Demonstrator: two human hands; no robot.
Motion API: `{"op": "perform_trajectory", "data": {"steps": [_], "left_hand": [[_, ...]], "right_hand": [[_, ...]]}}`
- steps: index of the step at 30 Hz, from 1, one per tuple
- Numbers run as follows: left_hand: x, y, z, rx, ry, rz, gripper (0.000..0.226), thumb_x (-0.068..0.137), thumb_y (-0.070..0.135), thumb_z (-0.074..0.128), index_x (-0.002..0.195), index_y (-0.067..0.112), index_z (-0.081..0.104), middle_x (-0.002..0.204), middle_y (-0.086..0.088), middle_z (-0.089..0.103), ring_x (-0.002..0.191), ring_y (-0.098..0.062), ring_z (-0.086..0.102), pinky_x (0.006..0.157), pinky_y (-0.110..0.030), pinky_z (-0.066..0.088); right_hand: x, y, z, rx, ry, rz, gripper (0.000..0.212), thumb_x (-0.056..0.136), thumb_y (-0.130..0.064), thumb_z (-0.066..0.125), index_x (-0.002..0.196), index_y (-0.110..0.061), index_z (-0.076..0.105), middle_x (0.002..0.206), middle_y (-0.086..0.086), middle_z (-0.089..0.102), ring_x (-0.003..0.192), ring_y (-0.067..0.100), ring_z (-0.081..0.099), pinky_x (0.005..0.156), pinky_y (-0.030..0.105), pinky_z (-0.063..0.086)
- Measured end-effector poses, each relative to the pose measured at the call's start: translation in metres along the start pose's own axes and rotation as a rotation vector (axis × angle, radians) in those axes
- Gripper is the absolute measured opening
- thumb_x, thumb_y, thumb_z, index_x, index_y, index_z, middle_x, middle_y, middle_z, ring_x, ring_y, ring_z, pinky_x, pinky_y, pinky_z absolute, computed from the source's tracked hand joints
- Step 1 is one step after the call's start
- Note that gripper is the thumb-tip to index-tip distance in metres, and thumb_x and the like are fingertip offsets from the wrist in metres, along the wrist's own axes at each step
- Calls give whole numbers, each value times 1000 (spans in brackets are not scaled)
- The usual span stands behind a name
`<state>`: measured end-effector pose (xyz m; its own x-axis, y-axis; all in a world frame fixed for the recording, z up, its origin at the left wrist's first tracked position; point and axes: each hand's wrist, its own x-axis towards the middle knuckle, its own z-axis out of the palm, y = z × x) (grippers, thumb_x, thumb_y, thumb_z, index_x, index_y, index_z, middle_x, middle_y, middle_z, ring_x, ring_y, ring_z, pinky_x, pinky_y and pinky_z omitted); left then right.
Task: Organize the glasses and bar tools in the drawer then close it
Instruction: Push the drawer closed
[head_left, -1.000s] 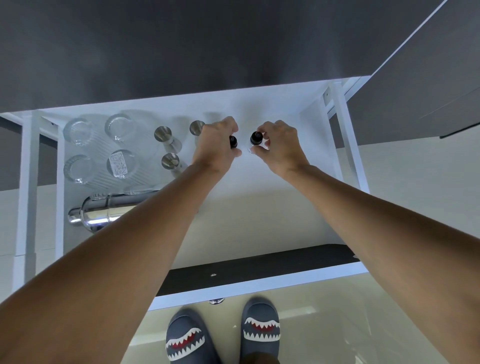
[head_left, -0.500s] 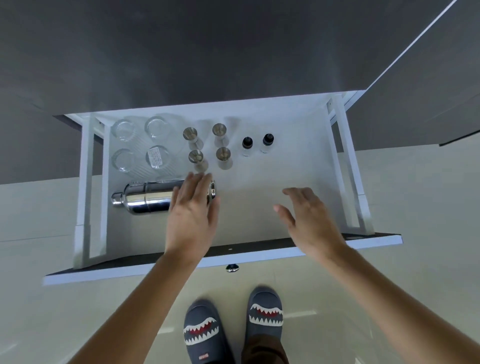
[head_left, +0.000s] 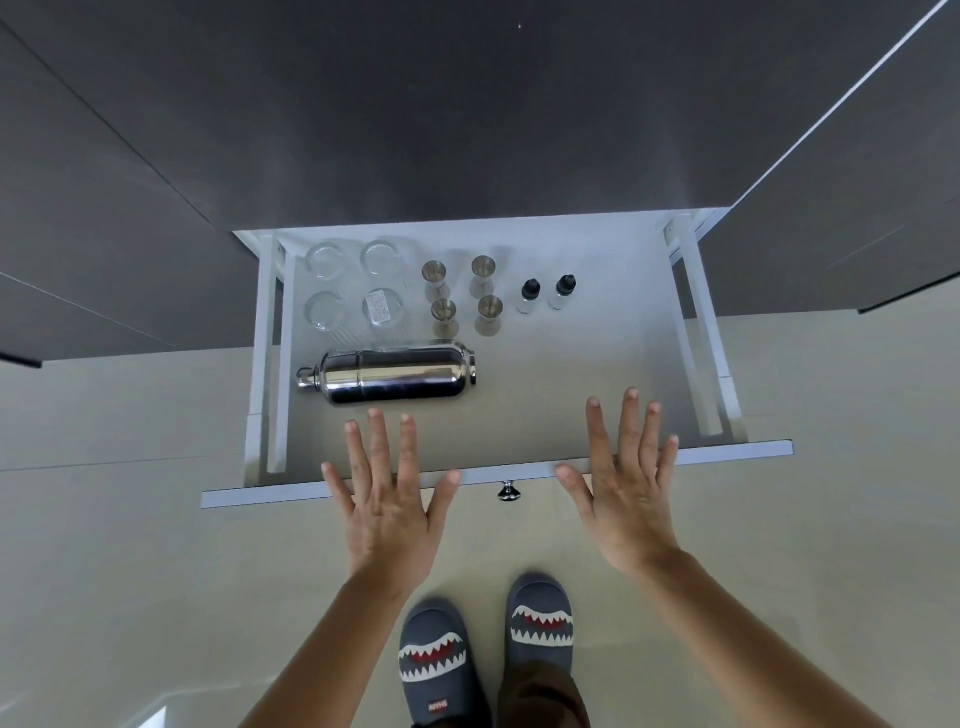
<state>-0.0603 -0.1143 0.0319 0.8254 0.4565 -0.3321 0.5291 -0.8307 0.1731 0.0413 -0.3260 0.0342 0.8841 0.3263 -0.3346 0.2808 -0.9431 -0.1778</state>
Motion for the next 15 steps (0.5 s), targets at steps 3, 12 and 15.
{"op": "perform_trajectory", "data": {"steps": [3, 12, 15], "left_hand": [[2, 1, -1, 4, -3, 3, 83, 84, 73, -3, 151, 26, -8, 160, -5, -15, 145, -27, -20, 112, -55, -10], [28, 3, -11, 2, -8, 14, 90, 76, 76, -6, 150, 26, -19, 157, -4, -29, 141, -25, -29, 111, -54, -15], [43, 5, -15, -4, 7, 11, 91, 75, 76, -6, 150, 25, -18, 158, -5, -27, 144, -27, -27, 113, -55, -13]], "right_hand": [[3, 0, -1, -19, -19, 2, 80, 86, -72, 5, 151, -27, -3, 158, 13, -16, 145, 35, -15, 113, 60, 3], [30, -2, -7, -41, -13, -21, 84, 81, -75, 1, 149, -28, -14, 156, 12, -25, 143, 33, -23, 113, 55, -6], [45, -6, -11, -49, -2, -17, 84, 80, -75, 0, 148, -28, -15, 156, 13, -26, 143, 34, -23, 114, 56, -5]]}}
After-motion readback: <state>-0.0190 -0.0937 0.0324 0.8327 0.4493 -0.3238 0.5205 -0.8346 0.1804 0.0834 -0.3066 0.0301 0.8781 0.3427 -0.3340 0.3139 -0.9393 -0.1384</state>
